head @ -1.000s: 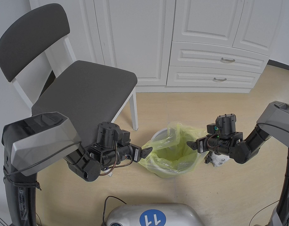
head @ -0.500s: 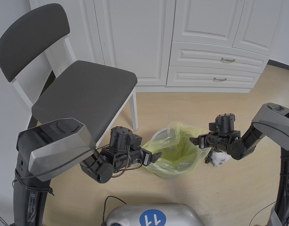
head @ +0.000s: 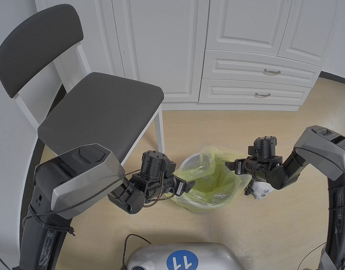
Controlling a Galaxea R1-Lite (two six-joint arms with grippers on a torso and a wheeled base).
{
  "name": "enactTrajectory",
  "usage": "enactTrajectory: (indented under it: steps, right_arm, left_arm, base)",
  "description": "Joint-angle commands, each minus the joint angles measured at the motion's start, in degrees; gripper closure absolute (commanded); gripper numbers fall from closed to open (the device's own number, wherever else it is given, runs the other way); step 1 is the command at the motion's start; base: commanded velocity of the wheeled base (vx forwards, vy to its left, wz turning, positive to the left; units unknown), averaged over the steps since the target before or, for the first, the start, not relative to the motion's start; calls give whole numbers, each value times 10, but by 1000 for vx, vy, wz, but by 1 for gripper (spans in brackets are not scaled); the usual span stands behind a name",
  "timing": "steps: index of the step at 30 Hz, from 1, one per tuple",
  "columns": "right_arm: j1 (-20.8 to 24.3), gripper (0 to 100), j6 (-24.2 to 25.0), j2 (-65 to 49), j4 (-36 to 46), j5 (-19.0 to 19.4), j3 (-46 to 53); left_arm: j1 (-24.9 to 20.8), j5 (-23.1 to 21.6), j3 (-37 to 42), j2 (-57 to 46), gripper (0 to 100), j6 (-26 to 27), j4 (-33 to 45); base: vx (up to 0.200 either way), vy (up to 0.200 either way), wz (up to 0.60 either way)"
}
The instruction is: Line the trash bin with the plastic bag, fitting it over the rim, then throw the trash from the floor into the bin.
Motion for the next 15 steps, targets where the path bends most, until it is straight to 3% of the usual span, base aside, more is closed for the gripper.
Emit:
enactTrajectory:
  steps: [1, 15]
  right_arm:
    - [-5, 0, 23, 22, -1, -2, -28]
    - [-14, 0, 42, 53, -25, -8, -59]
  left_arm:
    - [19, 25, -62, 37, 0, 3, 26]
    - [42, 29, -104, 51, 0, -2, 31]
  base:
    - [0, 0, 0]
    - [0, 0, 0]
